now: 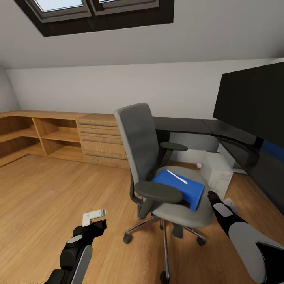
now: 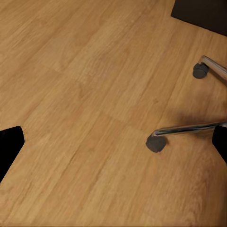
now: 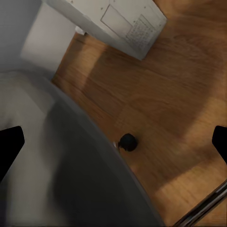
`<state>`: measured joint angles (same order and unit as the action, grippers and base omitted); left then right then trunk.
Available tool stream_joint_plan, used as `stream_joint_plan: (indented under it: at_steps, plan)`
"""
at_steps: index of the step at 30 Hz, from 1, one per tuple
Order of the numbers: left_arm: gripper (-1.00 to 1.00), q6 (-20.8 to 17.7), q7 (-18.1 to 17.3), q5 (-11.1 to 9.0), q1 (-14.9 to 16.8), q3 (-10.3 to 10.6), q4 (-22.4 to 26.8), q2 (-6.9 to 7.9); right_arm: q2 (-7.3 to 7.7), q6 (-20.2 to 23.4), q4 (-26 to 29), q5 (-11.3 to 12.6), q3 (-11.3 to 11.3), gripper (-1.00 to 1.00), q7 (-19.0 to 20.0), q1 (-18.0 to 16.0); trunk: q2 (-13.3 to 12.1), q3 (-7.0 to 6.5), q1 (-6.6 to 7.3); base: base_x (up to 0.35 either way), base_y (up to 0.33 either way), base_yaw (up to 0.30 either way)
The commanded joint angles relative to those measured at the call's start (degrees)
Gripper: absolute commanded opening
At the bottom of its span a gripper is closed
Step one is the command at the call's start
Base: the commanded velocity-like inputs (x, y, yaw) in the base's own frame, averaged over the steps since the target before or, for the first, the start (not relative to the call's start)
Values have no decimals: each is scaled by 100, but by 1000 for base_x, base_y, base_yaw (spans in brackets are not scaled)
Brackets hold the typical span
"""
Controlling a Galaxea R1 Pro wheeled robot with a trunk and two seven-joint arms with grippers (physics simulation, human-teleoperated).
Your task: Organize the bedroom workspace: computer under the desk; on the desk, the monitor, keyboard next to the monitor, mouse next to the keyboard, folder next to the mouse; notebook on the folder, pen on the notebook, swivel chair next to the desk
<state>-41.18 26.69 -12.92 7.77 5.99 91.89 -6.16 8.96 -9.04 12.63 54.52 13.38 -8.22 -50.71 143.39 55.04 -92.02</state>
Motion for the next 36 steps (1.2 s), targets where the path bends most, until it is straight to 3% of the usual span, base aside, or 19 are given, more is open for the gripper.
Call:
stream_joint_plan:
  at_steps: [1, 25, 36]
  plan:
    - [100, -13, 56, -60, 5, 5, 4, 1, 2, -19, 3, 76, -28, 100, -8, -1, 2, 6, 1, 0, 0, 157]
    - [100, -11, 47, -61, 5, 15, -153, -8, 2, -22, 3, 70, -37, 100, 9, -1, 2, 6, 1, 1, 0, 255]
    - [100, -7, 57, -59, 5, 16, -186, -8, 9, -26, 10, 68, -53, 100, 10, -1, 2, 14, 1, 232, 0, 243]
